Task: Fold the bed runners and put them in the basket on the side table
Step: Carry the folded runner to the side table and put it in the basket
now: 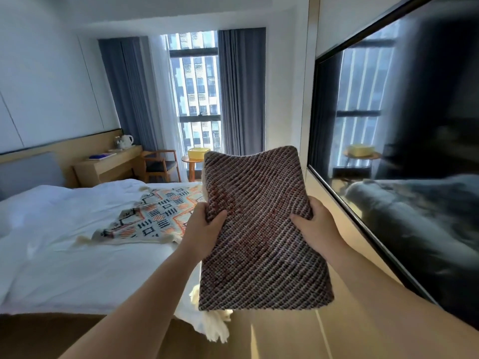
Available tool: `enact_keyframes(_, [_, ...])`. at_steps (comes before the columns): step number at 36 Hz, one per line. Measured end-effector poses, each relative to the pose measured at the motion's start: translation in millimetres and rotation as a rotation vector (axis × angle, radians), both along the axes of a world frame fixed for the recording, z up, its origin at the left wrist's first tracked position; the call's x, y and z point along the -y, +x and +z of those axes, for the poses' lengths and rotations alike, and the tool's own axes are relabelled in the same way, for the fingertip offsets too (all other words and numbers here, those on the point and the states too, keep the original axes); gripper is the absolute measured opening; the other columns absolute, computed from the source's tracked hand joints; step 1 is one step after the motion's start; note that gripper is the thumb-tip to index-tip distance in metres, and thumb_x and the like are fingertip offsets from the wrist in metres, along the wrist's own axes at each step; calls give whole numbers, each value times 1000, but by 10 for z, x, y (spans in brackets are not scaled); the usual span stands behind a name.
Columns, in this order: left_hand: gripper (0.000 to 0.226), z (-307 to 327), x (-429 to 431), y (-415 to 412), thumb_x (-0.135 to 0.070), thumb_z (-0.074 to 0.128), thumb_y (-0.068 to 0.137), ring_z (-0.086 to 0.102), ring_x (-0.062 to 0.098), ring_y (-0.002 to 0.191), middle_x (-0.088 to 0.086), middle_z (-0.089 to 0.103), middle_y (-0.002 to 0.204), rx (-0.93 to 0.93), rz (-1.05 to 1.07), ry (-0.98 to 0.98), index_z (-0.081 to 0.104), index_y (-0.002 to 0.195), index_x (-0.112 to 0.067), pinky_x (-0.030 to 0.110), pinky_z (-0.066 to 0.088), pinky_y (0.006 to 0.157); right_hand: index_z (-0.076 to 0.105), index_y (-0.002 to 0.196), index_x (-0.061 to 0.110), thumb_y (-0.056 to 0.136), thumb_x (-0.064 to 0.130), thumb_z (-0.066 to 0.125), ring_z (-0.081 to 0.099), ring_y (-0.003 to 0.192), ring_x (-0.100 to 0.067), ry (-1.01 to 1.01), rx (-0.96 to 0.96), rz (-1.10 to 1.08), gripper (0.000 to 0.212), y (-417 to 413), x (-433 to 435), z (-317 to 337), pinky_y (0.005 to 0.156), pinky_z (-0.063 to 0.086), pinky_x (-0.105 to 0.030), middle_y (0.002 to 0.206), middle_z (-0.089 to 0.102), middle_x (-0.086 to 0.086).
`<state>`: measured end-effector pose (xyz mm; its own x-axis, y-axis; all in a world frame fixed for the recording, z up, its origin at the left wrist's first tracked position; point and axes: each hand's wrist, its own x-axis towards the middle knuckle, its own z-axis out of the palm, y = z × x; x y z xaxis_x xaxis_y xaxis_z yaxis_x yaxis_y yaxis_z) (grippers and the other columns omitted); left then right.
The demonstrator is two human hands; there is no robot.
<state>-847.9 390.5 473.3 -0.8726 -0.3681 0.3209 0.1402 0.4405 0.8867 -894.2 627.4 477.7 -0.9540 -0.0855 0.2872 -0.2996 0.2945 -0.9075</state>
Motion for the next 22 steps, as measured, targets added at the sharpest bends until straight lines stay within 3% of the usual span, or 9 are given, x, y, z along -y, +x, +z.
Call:
enact_keyframes(7, [32, -76, 49, -911, -32, 63, 89, 62, 16, 93, 1, 64, 102, 13, 17, 16, 51, 113, -14, 41, 52, 84, 53, 123, 26, 89, 18, 64, 61, 103, -18, 31, 26, 10, 37, -994, 37, -58, 94, 49, -38, 111, 64, 4])
enact_keyframes(9, [32, -100, 79, -1173, -30, 63, 89, 62, 15, 93, 1, 64, 103, 14, 19, 11, 51, 113, -13, 36, 51, 81, 53, 124, 25, 89, 18, 64, 61, 103, -18, 37, 36, 11, 38, -1261, 80, -89, 94, 49, -39, 112, 64, 3])
enact_keyframes(12, [25, -164, 168, -1589, -24, 64, 89, 64, 12, 89, -1, 66, 99, 3, -13, 70, 53, 109, -12, 17, 49, 68, 53, 126, 23, 89, 18, 64, 61, 104, -18, 52, 40, 5, 40, -1665, 188, -148, 95, 49, -41, 114, 64, 2])
enact_keyframes(15, [30, -240, 319, -2064, -26, 67, 86, 67, 15, 91, 1, 69, 101, -5, -28, 98, 57, 111, -12, 26, 55, 75, 53, 127, 22, 89, 18, 64, 61, 105, -18, 60, 33, -5, 40, -2080, 345, -203, 96, 49, -40, 115, 64, 2])
enact_keyframes(18, [27, -278, 501, -2579, -25, 68, 86, 65, 9, 85, -2, 68, 96, -37, -40, 123, 55, 107, -13, 20, 53, 71, 52, 128, 23, 90, 18, 63, 60, 104, -17, 69, 25, -10, 41, -2523, 535, -228, 96, 47, -38, 113, 62, 4])
enact_keyframes(22, [30, -284, 760, -3268, -21, 67, 87, 67, 14, 88, 4, 69, 101, -47, -95, 167, 55, 112, -9, 29, 56, 77, 52, 129, 22, 89, 18, 63, 59, 105, -18, 71, 30, -43, 41, -3172, 826, -230, 97, 47, -37, 116, 62, 3])
